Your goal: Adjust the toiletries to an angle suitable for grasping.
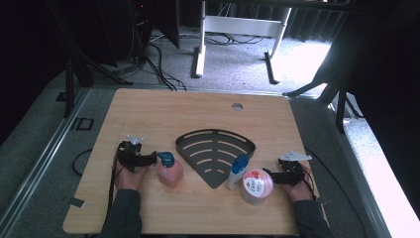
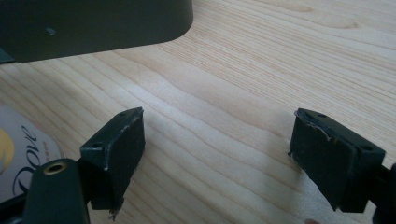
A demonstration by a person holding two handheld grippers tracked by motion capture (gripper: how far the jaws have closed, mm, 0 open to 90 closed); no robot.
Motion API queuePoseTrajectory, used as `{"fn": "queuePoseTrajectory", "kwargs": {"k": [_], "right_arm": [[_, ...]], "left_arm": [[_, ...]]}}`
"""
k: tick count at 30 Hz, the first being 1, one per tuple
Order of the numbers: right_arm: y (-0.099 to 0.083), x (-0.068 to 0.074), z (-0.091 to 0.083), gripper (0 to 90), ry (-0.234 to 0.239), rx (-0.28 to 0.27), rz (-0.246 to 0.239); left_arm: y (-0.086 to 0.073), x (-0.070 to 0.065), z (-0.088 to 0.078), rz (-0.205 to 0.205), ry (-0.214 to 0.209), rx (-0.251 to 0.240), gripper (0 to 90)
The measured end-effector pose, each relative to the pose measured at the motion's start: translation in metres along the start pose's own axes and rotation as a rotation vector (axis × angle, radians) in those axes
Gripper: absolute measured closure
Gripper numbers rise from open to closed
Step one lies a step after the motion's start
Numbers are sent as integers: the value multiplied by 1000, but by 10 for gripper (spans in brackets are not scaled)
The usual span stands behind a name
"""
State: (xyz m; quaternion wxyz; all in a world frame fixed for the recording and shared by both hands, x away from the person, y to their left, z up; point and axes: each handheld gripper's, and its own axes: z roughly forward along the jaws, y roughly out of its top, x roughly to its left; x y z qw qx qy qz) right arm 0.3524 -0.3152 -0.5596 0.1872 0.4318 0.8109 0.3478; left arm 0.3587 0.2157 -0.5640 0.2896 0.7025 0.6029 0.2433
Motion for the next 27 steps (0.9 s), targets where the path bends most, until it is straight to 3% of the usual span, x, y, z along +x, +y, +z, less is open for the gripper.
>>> {"fn": "queuePoseTrajectory", "kwargs": {"k": [13,19,27], "right_arm": [[0,0,0,189,-2,-1,1],[0,4,-3,305,9,-4,-6],[2,8,-9,364,19,-2,-10]], "left_arm": [[-3,-2,-3,-5,4,-6,122],[-3,-2,-3,-4,3,-7,128],[-3,-2,-3,-4,3,-9,131]]}}
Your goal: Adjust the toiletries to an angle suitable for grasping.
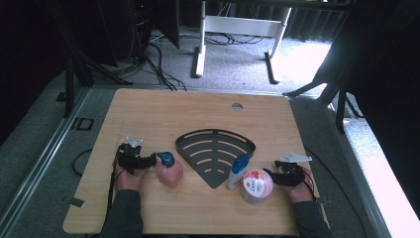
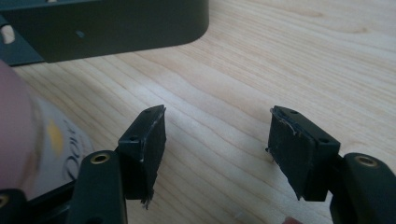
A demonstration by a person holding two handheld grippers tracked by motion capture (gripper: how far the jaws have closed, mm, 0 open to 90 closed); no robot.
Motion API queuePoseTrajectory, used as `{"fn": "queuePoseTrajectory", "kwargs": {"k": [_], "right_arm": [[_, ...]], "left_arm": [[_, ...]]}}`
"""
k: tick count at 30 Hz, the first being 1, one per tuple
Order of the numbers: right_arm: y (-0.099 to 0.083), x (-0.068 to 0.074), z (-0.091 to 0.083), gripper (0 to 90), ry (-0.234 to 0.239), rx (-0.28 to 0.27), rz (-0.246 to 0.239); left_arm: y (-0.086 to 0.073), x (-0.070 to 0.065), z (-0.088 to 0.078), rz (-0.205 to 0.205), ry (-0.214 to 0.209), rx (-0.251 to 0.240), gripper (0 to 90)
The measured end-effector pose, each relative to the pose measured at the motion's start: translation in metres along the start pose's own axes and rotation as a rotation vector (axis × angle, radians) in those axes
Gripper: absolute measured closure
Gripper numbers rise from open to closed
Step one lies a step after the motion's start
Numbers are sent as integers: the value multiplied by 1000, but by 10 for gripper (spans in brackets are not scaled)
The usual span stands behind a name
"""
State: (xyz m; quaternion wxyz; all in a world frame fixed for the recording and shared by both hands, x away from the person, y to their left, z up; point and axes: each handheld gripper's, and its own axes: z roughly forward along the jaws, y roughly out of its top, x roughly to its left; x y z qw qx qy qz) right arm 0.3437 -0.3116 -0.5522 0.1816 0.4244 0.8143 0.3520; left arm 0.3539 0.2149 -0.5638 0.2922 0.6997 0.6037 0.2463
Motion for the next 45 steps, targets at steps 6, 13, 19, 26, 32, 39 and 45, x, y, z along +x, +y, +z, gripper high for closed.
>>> {"fn": "queuePoseTrajectory", "kwargs": {"k": [6,13,19,26,32,39,45], "right_arm": [[7,1,-10,366,-6,-32,5],[16,5,-26,437,-5,-83,0],[23,17,-38,565,28,-107,-30],[30,30,-40,662,75,-113,-73],[40,41,-40,758,95,-126,-101],[52,59,-36,859,141,-126,-137],[57,69,-33,860,167,-111,-167]], "left_arm": [[0,2,-1,-11,10,-15,209],[0,3,-5,-8,6,-13,407],[0,1,-11,17,-2,5,575],[-4,-4,-23,56,57,27,807],[-11,-5,-42,40,34,-5,895],[-19,-6,-53,23,17,-16,865],[-20,-7,-52,23,9,-20,840]]}}
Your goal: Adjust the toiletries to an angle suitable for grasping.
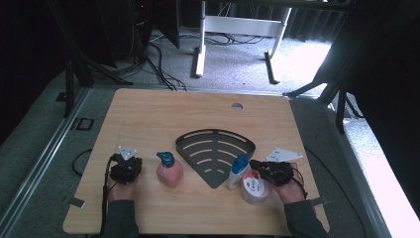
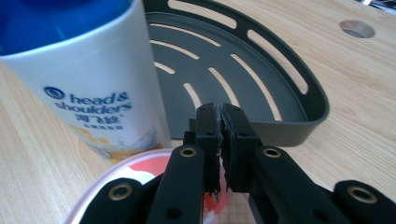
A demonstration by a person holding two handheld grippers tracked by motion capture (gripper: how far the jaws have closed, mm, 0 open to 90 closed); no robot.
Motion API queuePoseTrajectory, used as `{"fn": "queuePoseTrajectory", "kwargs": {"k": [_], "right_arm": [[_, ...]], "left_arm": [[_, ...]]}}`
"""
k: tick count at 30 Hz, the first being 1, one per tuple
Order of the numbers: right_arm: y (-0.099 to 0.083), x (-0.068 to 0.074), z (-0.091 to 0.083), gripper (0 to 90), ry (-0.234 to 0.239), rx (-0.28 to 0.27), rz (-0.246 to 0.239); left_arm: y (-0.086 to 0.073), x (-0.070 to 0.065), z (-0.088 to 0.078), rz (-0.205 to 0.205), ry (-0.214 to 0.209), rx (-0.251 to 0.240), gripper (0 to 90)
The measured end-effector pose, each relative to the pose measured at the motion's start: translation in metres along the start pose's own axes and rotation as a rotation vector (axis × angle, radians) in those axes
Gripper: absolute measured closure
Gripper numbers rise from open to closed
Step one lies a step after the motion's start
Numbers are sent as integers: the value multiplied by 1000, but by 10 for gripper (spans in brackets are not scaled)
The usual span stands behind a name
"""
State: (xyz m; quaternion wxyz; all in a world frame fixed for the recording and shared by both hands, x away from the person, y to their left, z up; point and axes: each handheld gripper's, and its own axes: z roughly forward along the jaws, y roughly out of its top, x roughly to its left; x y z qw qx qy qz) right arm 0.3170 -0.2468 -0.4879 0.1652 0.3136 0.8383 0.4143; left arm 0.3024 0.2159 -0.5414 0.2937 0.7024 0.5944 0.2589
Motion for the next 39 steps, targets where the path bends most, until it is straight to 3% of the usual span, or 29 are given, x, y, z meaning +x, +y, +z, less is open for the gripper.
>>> {"fn": "queuePoseTrajectory", "kwargs": {"k": [15,39], "right_arm": [[3,11,10,855,54,35,-47],[3,24,14,835,90,69,-104]], "left_arm": [[0,-2,2,7,8,2,824],[0,-1,2,3,2,8,806]]}}
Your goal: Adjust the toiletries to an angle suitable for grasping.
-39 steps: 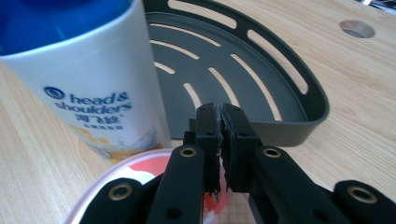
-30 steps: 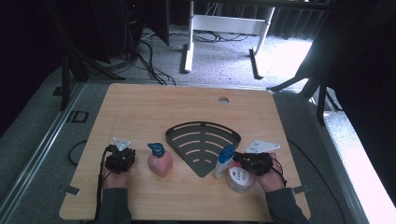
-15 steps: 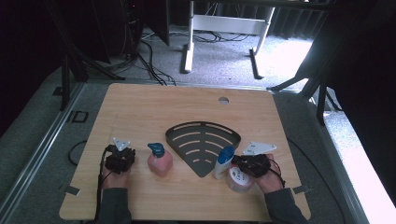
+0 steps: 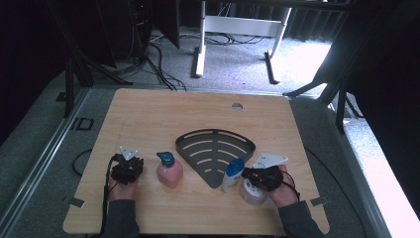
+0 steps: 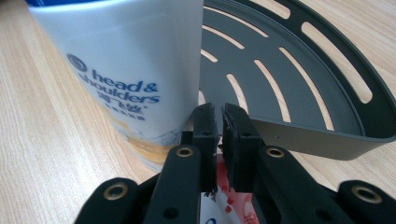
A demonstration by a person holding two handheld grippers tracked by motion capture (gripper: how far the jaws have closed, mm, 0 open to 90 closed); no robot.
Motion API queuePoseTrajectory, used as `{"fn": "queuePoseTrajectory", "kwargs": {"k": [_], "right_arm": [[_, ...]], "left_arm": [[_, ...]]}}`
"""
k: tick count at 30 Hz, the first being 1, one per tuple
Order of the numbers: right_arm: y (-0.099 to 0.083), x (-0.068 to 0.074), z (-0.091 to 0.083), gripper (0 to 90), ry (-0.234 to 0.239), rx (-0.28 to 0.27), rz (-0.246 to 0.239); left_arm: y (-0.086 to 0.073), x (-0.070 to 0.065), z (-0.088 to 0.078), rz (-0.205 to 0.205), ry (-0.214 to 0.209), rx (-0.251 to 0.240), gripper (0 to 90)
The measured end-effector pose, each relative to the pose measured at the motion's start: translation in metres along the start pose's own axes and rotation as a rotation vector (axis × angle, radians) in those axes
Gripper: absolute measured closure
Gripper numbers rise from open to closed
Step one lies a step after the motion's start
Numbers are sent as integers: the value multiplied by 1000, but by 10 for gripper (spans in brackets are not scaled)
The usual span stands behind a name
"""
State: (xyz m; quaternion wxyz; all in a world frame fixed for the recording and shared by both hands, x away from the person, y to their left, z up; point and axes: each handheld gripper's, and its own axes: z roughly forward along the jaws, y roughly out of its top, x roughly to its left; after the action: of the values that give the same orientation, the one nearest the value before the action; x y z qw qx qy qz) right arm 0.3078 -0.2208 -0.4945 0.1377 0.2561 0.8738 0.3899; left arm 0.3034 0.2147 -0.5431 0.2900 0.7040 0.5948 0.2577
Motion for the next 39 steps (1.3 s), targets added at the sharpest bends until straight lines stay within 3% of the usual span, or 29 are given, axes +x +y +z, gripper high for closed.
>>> {"fn": "queuePoseTrajectory", "kwargs": {"k": [22,39], "right_arm": [[3,28,4,846,41,55,-68],[1,56,12,848,111,77,-107]], "left_arm": [[0,0,0,1,-3,2,800],[0,1,-1,-3,-3,-3,796]]}}
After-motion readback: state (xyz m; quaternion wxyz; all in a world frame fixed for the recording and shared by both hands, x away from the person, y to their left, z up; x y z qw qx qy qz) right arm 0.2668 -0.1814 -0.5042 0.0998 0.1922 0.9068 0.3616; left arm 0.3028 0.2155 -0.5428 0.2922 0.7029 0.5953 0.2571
